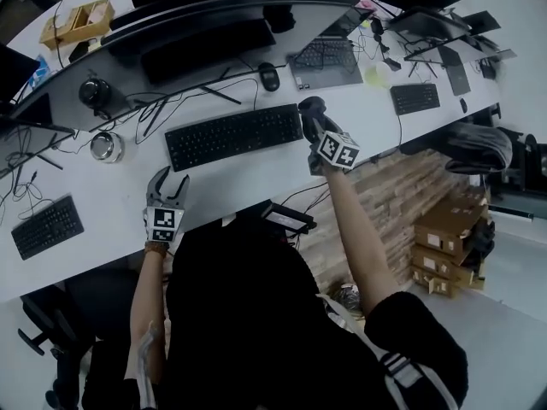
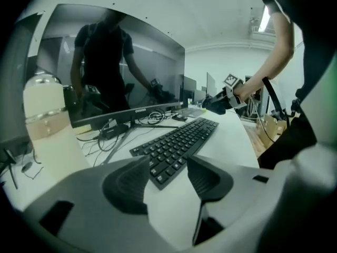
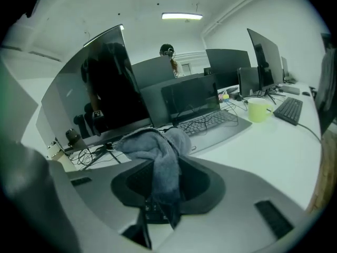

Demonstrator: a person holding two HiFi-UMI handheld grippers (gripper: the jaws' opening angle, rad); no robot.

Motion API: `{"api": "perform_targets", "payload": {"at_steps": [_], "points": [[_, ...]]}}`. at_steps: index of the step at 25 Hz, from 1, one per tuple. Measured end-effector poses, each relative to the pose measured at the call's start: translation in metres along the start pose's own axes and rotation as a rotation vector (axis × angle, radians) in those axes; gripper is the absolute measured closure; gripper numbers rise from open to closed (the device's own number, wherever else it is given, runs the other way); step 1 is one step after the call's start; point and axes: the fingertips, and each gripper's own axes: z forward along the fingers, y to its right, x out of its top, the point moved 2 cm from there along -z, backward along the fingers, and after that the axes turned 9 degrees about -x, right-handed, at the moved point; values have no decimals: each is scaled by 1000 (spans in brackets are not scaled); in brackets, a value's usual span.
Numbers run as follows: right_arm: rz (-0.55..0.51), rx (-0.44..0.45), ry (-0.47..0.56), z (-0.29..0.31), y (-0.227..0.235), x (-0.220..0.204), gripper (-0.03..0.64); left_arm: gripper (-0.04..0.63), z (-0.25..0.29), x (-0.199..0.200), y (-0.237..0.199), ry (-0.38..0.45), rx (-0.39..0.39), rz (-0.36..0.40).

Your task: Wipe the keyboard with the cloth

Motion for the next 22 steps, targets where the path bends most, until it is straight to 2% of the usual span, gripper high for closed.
{"api": "perform_targets", "payload": {"at_steps": [6,11,17,22], "points": [[-36,-34,-53,35,6,-13,502,334,11,-28,-10,-62,-39,-29],[-101,-19,-93,57,-4,-25,502,316,22,-43,-14,-108,-62,-31],[-159,-59,-136,69,-11,-39,500,316,30,-51,-11,-168,-54,20],[-271,-87,-129,74,-22,-42,499,316,34,-52,-12,-169,-46,39]]}}
